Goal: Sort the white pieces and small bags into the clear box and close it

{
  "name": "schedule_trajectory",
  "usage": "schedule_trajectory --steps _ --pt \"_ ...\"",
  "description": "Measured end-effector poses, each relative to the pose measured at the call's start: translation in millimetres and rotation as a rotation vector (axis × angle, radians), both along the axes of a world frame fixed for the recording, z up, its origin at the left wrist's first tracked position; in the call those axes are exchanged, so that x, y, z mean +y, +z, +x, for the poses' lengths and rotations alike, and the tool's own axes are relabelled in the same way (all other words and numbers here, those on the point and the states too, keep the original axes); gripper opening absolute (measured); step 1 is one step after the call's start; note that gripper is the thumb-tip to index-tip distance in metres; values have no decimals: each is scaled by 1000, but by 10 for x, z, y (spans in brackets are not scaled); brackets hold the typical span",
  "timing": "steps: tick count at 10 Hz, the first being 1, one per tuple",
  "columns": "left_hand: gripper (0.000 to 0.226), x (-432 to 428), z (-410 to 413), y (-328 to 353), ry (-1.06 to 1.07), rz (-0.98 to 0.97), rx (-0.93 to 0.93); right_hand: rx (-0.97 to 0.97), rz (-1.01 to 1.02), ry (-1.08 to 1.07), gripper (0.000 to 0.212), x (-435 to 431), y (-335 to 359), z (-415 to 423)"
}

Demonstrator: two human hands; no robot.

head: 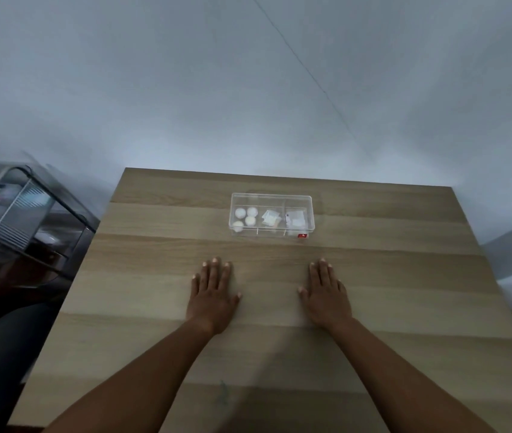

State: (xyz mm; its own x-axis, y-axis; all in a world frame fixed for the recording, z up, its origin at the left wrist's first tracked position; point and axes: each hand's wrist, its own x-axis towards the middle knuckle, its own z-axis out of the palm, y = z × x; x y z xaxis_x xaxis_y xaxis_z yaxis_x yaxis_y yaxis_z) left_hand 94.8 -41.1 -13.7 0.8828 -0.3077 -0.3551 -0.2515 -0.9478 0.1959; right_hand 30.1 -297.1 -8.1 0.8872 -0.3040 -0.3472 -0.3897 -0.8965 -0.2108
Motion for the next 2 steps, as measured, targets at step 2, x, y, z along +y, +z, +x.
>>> schedule_trajectory --steps 2 --pt "77 -45 -1 95 -17 51 41 67 180 -26 66 -51 324 181"
